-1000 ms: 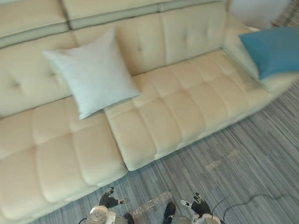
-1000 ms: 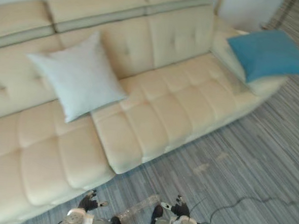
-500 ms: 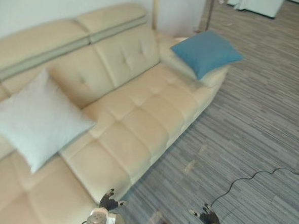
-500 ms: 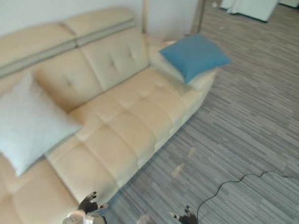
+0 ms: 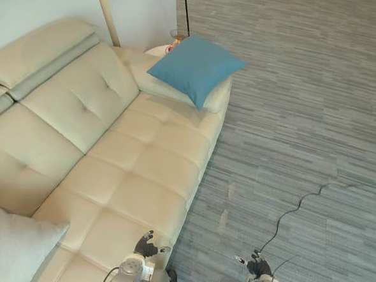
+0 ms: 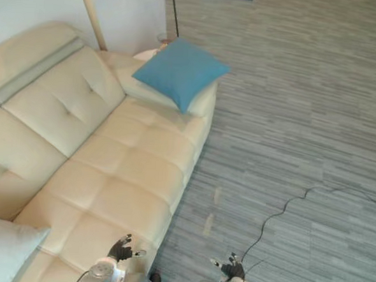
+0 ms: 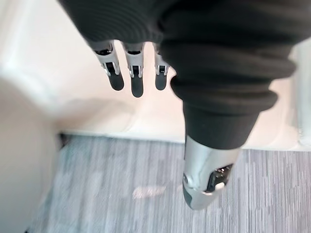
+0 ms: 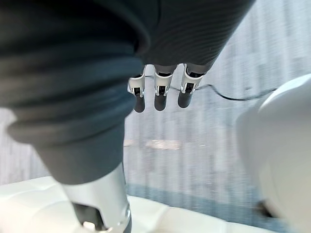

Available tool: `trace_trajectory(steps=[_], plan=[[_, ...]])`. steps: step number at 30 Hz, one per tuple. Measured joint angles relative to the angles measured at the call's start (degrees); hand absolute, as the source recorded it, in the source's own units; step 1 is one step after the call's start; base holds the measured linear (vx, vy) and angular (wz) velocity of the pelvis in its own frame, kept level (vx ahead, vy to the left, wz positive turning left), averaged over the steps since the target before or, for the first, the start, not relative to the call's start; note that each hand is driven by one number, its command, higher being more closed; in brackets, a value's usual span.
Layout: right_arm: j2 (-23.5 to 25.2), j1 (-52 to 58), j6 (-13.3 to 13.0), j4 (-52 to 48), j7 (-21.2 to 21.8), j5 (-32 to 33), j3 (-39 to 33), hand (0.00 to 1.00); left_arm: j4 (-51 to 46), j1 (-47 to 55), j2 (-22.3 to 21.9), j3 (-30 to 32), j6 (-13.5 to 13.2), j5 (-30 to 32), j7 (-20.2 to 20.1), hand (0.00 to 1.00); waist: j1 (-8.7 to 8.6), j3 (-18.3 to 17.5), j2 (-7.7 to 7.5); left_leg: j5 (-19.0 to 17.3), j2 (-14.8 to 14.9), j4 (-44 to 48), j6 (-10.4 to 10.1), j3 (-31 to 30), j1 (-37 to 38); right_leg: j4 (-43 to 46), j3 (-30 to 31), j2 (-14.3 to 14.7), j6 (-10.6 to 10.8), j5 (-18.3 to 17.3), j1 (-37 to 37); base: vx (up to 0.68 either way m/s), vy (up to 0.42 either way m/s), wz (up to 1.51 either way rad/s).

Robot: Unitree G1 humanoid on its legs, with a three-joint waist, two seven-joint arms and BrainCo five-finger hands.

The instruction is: Pick up cushions and gather them together orderly.

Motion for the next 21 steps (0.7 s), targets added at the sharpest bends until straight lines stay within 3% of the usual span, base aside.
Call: trace_trajectory(steps=[3,4,5,6,8,9,10,11,14,17,19,21], plan=[[0.01,-1.26,-0.07,-0.05,0.07,-0.01,0.06,0.00,0.07,0.60,0.18,0.00,0.31,-0.01,0.12,0.00,0.16,0.45,1.21,-1.39,4.21,-1.35,-2.37,1.39,2.84,-8.78,-2.70,-0.85,0.97,1.35,-2.52,0.21,-0.139,-0.37],[0.13,-0.49,-0.04,-0.03,0.04,-0.06,0.06,0.00,0.47,1.00,0.33,-0.18,0.31,0.00,0.13,0.00,0.12,0.07,0.51,-2.09,4.82,-1.31,-4.07,2.06,3.90,-14.49,-2.47,-1.09,1.23,5.28,-2.38,0.33,-0.295,-0.33],[0.42,0.67,-0.03,0.10,0.07,-0.06,0.07,0.00,1.44,1.42,0.74,-0.17,0.30,0.04,0.03,0.00,0.06,-0.54,-1.12,-3.53,4.71,-1.01,-6.30,2.39,5.40,-18.00,-1.35,-1.86,0.08,11.15,-2.76,0.31,-0.306,-0.18],[0.53,0.92,-0.02,0.16,0.10,-0.06,0.08,0.00,1.57,1.66,0.89,-0.05,0.29,0.13,0.03,0.00,0.03,-0.85,-1.85,-3.97,4.62,-0.77,-6.88,2.44,5.70,-18.12,-0.93,-1.87,-0.19,12.38,-3.09,0.33,-0.353,-0.19],[-1.17,2.29,0.02,2.10,0.09,-0.19,-0.06,0.00,2.56,1.99,-0.96,1.15,0.01,0.34,0.10,0.00,-0.33,-1.99,0.17,-3.99,8.84,11.35,-8.36,1.72,0.64,-15.92,-1.15,1.55,-2.73,8.86,-3.18,0.31,-0.364,-0.29],[-1.77,2.38,0.01,2.11,0.09,-0.20,-0.07,0.00,2.58,1.83,-1.36,1.31,0.00,0.33,0.10,0.00,-0.43,-1.85,0.62,-3.60,9.79,14.55,-8.05,1.60,-0.81,-16.02,-1.19,2.15,-3.05,8.46,-3.03,0.31,-0.373,-0.33],[-2.76,2.84,-0.03,2.11,0.09,-0.17,-0.05,0.00,2.52,1.51,-2.39,1.97,-0.06,0.32,-0.09,0.00,-0.68,-0.95,2.68,-0.65,12.96,25.60,-4.64,1.64,-5.24,-17.26,-1.62,4.44,-4.26,7.73,-0.85,0.37,-0.382,-0.36],[-2.40,3.74,-0.01,2.02,0.05,0.33,-0.40,0.00,2.39,1.49,-2.55,2.23,-0.35,0.31,-0.08,0.00,-0.65,-0.40,2.84,2.30,15.19,34.55,-1.85,2.70,-8.45,-19.11,-0.83,6.14,-5.40,7.12,2.52,0.31,-0.297,-0.36],[-2.61,4.43,-0.01,2.26,-0.07,0.18,-0.52,0.00,2.15,1.45,-2.69,2.33,-0.50,0.30,-0.10,0.00,-0.65,0.00,2.18,-2.64,12.90,37.46,-3.84,4.37,-10.52,-23.07,0.52,6.51,-6.41,6.53,8.93,0.32,-0.191,-0.39],[-2.33,4.32,0.01,2.28,-0.19,0.23,-0.52,0.00,1.12,1.05,-3.52,2.20,-0.70,0.31,-0.06,0.00,-0.52,0.08,1.90,-3.46,7.83,26.42,-4.89,5.31,-14.84,-27.36,1.36,6.70,-6.52,6.62,12.73,0.28,-0.078,-0.21],[-2.08,3.63,0.02,2.29,-0.21,0.21,-0.48,0.00,0.87,0.79,-3.80,2.00,-0.69,0.28,-0.06,0.00,-0.25,0.08,1.89,-0.60,1.99,9.07,-5.60,2.03,-15.95,-30.43,2.01,6.93,-6.50,6.60,14.83,0.30,0.007,-0.19],[-2.07,3.18,0.01,2.28,-0.25,0.21,-0.22,0.00,0.83,0.66,-3.83,1.51,-0.70,0.26,-0.09,0.00,0.39,0.02,2.40,6.11,0.28,-3.94,-5.55,0.88,-15.47,-33.38,2.77,8.42,-6.30,6.48,16.82,0.36,0.091,-0.35]])
